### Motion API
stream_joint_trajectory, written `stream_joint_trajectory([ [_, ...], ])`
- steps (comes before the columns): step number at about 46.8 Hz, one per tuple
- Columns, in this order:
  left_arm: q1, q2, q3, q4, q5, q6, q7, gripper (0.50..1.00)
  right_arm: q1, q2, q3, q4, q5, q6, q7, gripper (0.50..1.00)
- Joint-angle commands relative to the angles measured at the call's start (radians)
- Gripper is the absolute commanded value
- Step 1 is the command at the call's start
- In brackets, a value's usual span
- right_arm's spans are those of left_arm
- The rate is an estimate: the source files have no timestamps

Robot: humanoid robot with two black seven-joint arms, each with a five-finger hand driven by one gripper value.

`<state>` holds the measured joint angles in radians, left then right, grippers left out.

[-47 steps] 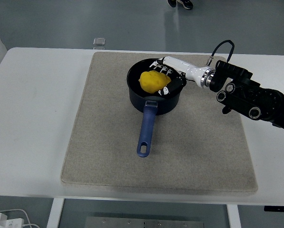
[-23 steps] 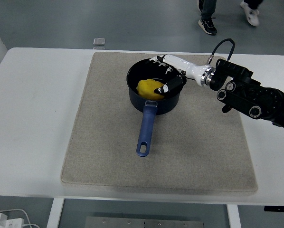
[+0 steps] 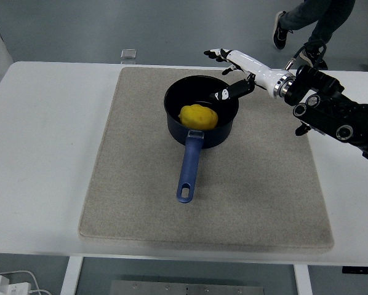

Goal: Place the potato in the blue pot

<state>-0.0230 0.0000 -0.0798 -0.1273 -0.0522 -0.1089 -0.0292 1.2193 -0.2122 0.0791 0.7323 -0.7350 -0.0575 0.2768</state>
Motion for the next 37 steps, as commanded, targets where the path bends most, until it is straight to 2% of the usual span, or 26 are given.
stream_joint_trajectory([
  [1,0.0,0.0,-0.001,0.0,0.0,0.0,0.0,1.0,-0.001,-0.025,0.045,-0.001,0.072,0.004,-0.001,0.936],
  [15,0.0,0.0,0.0,0.0,0.0,0.0,0.0,1.0,-0.02,-0.113,0.067,-0.005,0.275,0.005,-0.002,0.936],
  [21,0.0,0.0,0.0,0.0,0.0,0.0,0.0,1.0,-0.063,-0.148,0.071,-0.01,0.35,-0.007,-0.002,0.938],
  [27,0.0,0.0,0.0,0.0,0.0,0.0,0.0,1.0,-0.095,-0.177,0.087,-0.022,0.499,-0.005,-0.002,0.938],
  [37,0.0,0.0,0.0,0.0,0.0,0.0,0.0,1.0,-0.136,-0.173,0.088,-0.08,0.721,-0.005,-0.004,0.938],
])
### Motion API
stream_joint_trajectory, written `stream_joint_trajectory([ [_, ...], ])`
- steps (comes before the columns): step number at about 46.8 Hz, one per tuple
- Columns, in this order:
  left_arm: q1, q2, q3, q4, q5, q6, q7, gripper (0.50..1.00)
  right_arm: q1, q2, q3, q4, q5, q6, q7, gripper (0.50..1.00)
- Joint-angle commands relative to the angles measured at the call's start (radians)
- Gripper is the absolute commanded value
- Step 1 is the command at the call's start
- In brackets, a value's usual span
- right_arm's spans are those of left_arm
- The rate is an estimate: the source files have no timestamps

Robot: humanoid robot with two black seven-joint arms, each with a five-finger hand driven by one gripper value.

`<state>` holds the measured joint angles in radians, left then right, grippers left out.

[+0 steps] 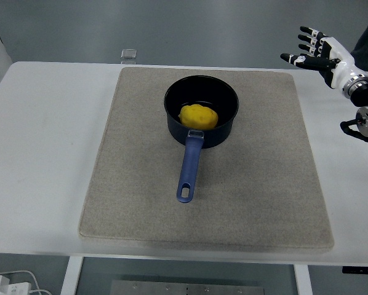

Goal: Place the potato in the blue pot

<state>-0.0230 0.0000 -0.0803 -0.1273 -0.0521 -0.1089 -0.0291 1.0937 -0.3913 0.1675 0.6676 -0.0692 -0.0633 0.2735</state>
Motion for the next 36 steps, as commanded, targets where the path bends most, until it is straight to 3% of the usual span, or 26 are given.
stream_joint_trajectory([
  [1,0.0,0.0,0.001,0.0,0.0,0.0,0.0,1.0,-0.012,0.008,0.001,-0.017,0.068,-0.001,-0.002,0.938],
  [13,0.0,0.0,0.0,0.0,0.0,0.0,0.0,1.0,-0.035,0.02,0.004,-0.02,0.226,-0.033,-0.042,0.94],
  [36,0.0,0.0,0.001,0.0,0.0,0.0,0.0,1.0,-0.032,0.051,0.041,-0.085,0.229,-0.033,-0.062,0.94],
])
